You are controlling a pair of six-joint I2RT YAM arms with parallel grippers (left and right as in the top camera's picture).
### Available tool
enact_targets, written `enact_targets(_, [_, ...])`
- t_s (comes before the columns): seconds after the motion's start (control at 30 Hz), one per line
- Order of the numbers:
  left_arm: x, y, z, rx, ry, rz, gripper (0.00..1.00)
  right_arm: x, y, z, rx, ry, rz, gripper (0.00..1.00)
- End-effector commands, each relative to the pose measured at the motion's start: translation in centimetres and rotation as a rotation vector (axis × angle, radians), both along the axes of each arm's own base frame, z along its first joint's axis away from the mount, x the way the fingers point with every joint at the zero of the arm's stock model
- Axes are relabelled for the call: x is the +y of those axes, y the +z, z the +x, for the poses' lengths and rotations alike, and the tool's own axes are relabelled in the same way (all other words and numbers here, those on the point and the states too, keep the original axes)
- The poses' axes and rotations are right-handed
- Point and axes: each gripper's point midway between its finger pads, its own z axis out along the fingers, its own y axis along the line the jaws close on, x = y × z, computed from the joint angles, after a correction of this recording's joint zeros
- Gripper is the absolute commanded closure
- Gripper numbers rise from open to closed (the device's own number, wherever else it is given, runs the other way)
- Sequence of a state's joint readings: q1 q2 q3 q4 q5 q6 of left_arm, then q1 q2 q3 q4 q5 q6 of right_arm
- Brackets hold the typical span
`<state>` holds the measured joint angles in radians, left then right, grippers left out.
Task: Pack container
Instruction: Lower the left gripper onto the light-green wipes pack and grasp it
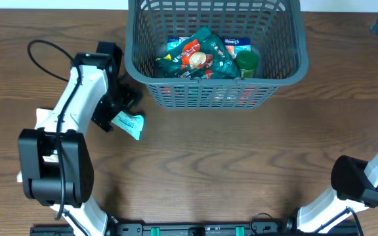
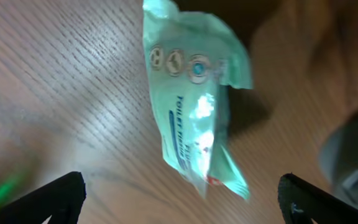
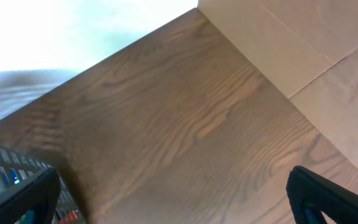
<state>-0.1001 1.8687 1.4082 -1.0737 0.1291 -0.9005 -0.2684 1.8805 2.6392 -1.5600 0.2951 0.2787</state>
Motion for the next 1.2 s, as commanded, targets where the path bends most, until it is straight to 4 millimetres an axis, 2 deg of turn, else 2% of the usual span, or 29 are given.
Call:
enact_targets(0.0, [0.2, -1.4, -1.2, 0.038, 0.036, 0.003, 0.02, -0.3, -0.2, -0.1, 0.002, -0.017, 0.007, 0.01])
enact_targets(0.17, [0.3, -3.1, -1.6, 0.032, 0.032, 0.003, 0.02, -0.3, -0.2, -0.1, 0.002, -0.017, 0.007, 0.01])
enact_targets(0.3, [0.2, -4.0, -0.7, -0.019, -0.001, -0.004, 0.02, -0.3, -0.2, -0.1, 0.002, -0.017, 0.007, 0.01])
enact_targets(0.47, [0.1, -4.4, 0.4, -0.071, -0.026, -0.008, 0.02, -0.2, -0.2, -0.1, 0.002, -0.016, 0.007, 0.01])
enact_targets(0.73, [0.9, -4.5, 0.6, -0.083, -0.026, 0.036, 0.02, -0.3, -0.2, -0.1, 0.002, -0.017, 0.007, 0.01])
enact_targets(0.87, [0.9, -4.5, 0.6, -0.081, -0.026, 0.035, 0.01, -0.3, -0.2, -0.1, 0.002, -0.017, 0.007, 0.01])
enact_targets(0.97, [0.9, -4.8, 0.2, -0.071, -0.026, 0.036, 0.08, -0.3, -0.2, -0.1, 0.002, -0.017, 0.007, 0.01])
enact_targets(1.17, [1.0, -5.8, -1.0, -0.040, -0.026, 0.038, 0.08, -0.3, -0.2, -0.1, 0.002, -0.017, 0.007, 0.01])
